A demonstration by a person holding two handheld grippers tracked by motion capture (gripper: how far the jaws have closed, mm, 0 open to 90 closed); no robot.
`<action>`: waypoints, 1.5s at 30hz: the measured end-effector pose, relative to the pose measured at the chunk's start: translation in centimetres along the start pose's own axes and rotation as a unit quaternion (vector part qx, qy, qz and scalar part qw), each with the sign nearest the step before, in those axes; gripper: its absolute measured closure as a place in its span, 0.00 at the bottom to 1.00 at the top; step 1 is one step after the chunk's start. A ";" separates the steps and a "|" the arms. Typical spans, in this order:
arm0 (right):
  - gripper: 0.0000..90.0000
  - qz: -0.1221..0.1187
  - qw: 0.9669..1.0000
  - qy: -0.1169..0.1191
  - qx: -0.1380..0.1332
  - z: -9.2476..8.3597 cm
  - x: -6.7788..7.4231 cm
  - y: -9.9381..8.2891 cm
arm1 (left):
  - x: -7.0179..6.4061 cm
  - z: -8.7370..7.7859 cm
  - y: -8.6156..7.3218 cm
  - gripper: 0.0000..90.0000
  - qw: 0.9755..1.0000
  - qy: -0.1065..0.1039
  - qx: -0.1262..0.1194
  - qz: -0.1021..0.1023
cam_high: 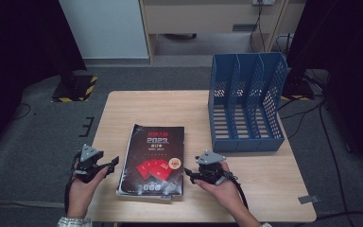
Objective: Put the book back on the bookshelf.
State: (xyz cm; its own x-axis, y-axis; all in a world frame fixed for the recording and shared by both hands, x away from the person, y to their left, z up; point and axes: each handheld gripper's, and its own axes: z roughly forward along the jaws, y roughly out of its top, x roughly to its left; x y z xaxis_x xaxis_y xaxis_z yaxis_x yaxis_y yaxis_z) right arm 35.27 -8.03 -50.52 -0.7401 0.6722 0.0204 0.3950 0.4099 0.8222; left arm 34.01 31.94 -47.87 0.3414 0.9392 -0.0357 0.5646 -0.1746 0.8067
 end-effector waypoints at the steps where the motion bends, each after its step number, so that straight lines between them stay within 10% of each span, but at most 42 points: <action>1: 0.42 0.007 1.000 0.004 -0.002 0.0 0.2 0.1 | -0.7 0.4 0.2 0.35 1.000 -0.018 -0.001 0.000; 8: 0.41 0.036 0.998 0.045 -0.019 0.5 0.6 1.0 | -2.5 1.2 0.7 0.41 0.999 -0.030 -0.001 0.016; 18: 0.11 0.064 0.995 0.078 0.013 4.5 -1.1 2.7 | -4.4 3.5 0.2 0.39 0.997 -0.043 0.048 0.048; 33: 0.21 0.111 0.987 0.114 0.029 6.9 -2.6 2.5 | -5.2 3.9 0.0 0.38 0.997 -0.035 0.049 0.053; 45: 0.20 0.113 0.980 0.163 -0.021 5.1 -1.5 5.0 | -4.9 3.9 0.0 0.38 0.997 -0.038 0.053 0.050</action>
State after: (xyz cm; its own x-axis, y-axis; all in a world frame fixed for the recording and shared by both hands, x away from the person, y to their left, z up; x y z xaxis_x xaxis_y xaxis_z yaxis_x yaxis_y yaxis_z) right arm 41.19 -3.84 -49.35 -0.7736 0.5068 0.3803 0.5513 0.2426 0.7983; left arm 35.26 26.22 -49.99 0.4534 0.8913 -0.0065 0.5995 -0.2996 0.7422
